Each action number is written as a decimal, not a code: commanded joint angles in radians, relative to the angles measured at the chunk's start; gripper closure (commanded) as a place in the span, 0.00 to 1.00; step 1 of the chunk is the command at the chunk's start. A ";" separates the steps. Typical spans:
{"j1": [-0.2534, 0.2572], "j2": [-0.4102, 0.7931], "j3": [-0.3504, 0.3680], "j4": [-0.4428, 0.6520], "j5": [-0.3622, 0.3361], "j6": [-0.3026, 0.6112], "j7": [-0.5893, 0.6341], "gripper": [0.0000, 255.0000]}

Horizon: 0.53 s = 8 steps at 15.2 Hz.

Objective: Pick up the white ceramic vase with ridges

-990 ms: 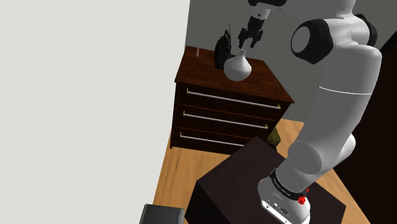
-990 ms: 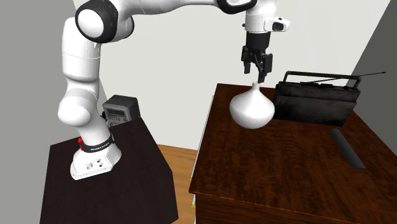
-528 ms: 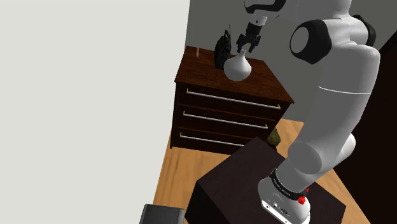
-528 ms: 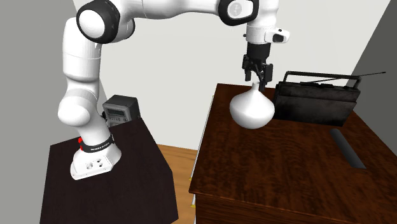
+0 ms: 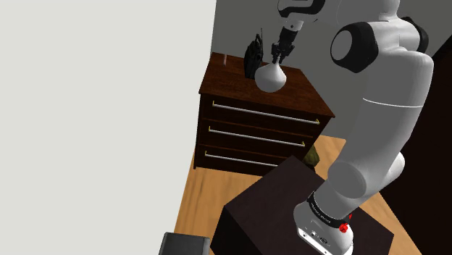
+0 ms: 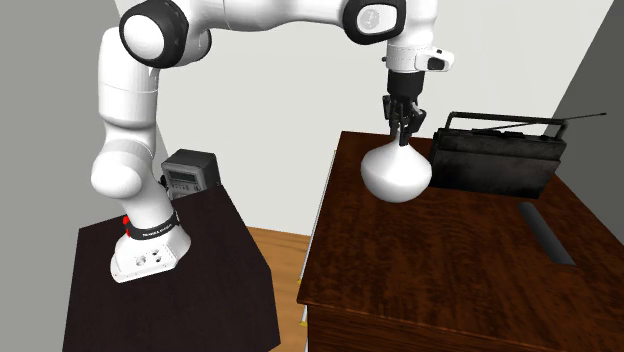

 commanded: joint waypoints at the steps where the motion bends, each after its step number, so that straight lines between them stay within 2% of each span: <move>1: 0.000 0.001 0.000 0.000 0.000 0.000 0.000 1.00; 4: 0.001 -0.001 0.000 -0.002 -0.001 0.000 0.001 1.00; 8: -0.007 0.009 -0.001 0.068 0.002 -0.059 0.002 1.00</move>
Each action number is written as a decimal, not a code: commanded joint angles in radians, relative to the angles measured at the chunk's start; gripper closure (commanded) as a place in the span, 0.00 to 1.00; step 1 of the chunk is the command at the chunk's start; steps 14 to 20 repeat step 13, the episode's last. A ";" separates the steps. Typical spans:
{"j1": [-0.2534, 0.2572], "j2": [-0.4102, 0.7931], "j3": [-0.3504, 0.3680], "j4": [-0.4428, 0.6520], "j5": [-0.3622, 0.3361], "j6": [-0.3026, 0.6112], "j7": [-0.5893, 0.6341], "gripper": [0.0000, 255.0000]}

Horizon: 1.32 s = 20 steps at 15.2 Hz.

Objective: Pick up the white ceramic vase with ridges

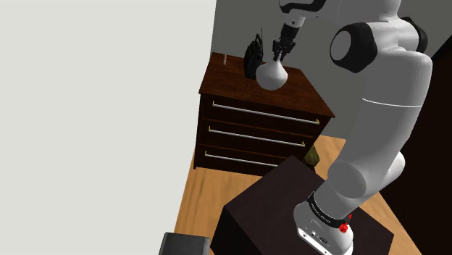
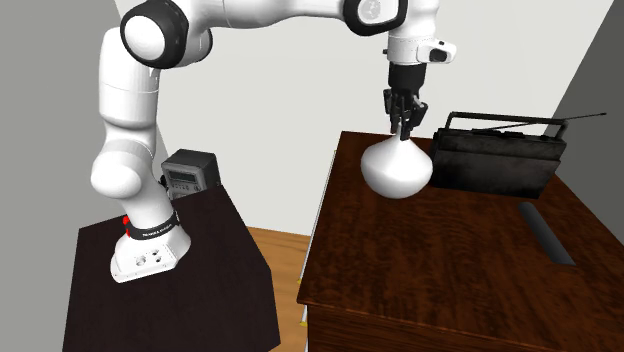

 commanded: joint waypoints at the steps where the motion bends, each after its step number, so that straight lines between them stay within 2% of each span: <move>1: -0.003 0.006 0.000 0.036 0.002 -0.030 0.002 1.00; 11: -0.039 0.070 0.000 0.271 0.025 -0.202 0.003 1.00; 20: -0.040 0.071 0.001 0.275 0.025 -0.205 0.003 1.00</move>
